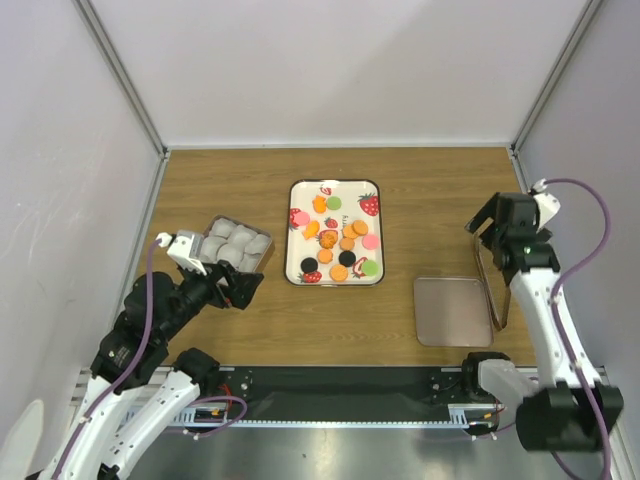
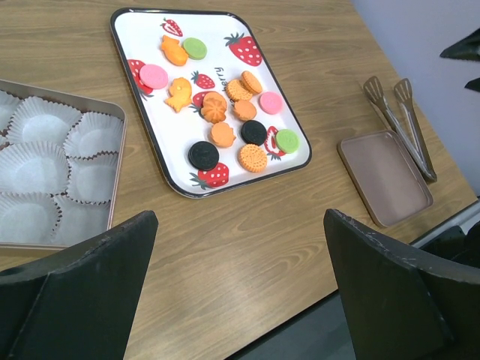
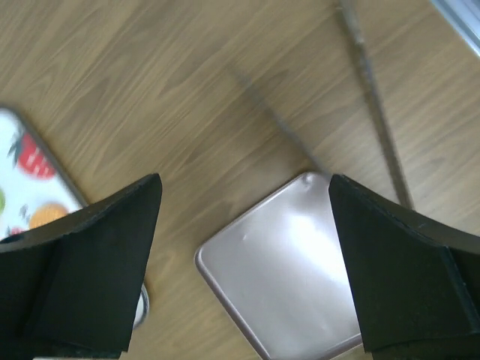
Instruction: Pack the cookies
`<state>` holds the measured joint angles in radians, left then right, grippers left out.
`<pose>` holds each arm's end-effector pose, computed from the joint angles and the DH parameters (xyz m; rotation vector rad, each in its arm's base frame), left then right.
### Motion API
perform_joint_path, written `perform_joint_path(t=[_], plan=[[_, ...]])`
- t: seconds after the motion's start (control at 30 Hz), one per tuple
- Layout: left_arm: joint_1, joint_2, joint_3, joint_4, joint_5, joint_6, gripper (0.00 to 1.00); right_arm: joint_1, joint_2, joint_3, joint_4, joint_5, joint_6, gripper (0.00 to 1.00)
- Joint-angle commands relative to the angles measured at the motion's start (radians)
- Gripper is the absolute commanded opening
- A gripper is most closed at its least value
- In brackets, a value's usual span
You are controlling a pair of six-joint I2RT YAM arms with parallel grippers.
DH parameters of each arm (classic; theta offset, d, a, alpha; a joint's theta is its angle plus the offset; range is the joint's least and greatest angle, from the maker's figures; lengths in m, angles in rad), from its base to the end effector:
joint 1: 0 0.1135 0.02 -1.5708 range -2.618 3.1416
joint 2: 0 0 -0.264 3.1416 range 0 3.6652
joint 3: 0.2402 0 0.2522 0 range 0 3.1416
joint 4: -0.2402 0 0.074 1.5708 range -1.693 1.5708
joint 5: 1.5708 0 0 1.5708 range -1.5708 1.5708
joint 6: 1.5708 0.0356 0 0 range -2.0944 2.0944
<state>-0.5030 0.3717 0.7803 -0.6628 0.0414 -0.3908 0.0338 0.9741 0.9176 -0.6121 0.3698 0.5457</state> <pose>0.0703 -0.0404 0.3342 0.1352 1.8717 -0.6622 0.2040 -0.0060 0.3115 0.7428 2.0585 -0.0890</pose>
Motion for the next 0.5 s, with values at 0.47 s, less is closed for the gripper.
perform_joint_path(t=[0.47], plan=[[-0.005, 0.053, -0.007, 0.04, 0.041, 0.024, 1.0, -0.442, 0.457, 0.02, 0.121, -0.111, 0.019, 0.91]])
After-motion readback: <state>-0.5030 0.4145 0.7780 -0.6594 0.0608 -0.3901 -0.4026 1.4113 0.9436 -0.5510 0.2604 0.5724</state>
